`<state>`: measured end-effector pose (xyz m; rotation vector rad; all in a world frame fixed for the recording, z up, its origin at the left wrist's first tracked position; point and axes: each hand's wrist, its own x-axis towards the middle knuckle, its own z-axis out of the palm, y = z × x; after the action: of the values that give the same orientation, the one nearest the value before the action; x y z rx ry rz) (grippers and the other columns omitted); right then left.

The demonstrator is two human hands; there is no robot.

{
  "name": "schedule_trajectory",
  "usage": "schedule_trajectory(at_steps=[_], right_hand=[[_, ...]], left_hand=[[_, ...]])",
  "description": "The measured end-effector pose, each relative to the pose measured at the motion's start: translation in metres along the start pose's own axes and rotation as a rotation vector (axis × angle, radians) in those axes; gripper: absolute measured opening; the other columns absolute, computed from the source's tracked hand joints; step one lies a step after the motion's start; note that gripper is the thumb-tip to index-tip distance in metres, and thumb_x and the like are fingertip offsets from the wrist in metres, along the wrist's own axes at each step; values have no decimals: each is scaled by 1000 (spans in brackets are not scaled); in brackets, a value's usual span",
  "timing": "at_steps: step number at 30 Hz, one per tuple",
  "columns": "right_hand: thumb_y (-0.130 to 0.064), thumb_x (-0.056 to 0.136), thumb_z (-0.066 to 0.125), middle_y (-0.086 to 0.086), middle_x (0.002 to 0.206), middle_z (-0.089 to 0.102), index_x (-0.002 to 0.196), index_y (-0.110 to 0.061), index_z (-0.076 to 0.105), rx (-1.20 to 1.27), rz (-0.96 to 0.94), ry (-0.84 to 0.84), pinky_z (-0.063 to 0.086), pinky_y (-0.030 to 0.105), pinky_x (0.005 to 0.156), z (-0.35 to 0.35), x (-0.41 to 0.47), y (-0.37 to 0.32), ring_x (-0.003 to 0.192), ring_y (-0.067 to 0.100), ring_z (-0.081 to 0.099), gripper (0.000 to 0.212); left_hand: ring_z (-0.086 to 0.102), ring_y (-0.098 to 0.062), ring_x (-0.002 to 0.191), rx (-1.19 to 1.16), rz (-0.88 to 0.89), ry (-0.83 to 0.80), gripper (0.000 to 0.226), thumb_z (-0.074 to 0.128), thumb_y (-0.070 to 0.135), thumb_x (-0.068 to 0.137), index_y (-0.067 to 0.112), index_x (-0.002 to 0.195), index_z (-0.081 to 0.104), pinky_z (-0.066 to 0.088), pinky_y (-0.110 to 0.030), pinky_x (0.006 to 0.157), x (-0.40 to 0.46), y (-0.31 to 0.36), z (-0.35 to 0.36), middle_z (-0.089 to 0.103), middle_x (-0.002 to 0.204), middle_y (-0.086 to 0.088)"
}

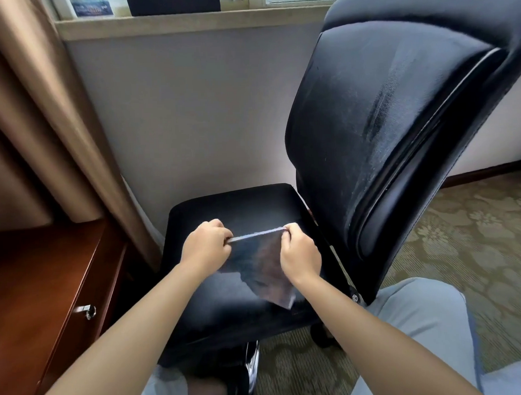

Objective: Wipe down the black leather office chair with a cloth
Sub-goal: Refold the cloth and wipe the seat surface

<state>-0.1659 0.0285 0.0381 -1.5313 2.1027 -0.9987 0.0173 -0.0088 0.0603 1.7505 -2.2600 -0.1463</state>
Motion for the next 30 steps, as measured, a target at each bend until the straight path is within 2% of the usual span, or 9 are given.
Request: schedule_trajectory(at_steps=[8,11,15,18,21,23,26,28,30], right_hand=[[-29,99,36,5,95,65,105,-15,58,-43,16,-10,38,29,66,4,42,-28,88,27,58,27],[-22,98,40,6,89,64,98,-10,61,137,-34,31,37,28,67,8,54,-45,85,25,58,24],[-12,95,47,0,94,60,96,-6,65,271,-176,117,33,14,75,10,56,-46,86,11,51,19],[-9,92,52,-1,95,59,95,-6,66,278,-204,107,34,11,77,18,40,-23,88,10,52,15],[-12,92,54,0,96,61,96,-7,68,178,-126,-44,38,18,79,31,17,16,90,13,55,16],[-13,89,55,1,90,63,85,-9,69,36,-67,-178,40,23,74,37,6,37,86,18,57,15],[-16,83,53,2,71,58,63,-16,57,-173,43,-393,39,27,58,38,-1,51,70,22,53,20],[-16,83,52,3,80,62,71,-18,63,-232,80,-423,40,25,61,39,-2,54,76,21,54,17],[-15,85,50,2,99,63,89,-20,72,-327,33,-363,45,27,72,42,1,55,99,21,52,22]], left_hand=[[56,-27,99,-107,-202,158,35,42,2,86,18,104,68,43,-32,74,19,-30,-19,64,104,-3],[58,-30,100,-234,-278,225,35,43,0,84,16,102,69,45,-32,78,35,-38,-26,67,105,-6],[60,-33,100,-260,-215,420,31,50,-5,81,4,102,69,43,-34,85,36,-47,-35,68,103,-14],[62,-33,93,-185,-152,425,23,59,-2,81,2,101,69,45,-36,79,11,-59,-16,69,98,-15],[67,-26,80,-123,18,211,14,71,6,76,10,89,72,47,-31,69,-23,-73,18,71,88,-6],[64,-13,62,-54,139,-104,5,74,17,77,14,80,71,43,-23,60,-39,-77,33,70,79,0],[56,-4,47,-73,48,-597,12,71,15,80,4,77,66,41,-13,51,-48,-76,45,70,77,-10],[61,-12,55,-161,-45,-690,8,67,4,80,0,74,63,46,-12,50,-46,-74,49,71,80,-19],[61,-16,59,-204,-126,-736,9,63,-1,81,5,73,61,49,-16,49,-41,-71,50,70,79,-20]])
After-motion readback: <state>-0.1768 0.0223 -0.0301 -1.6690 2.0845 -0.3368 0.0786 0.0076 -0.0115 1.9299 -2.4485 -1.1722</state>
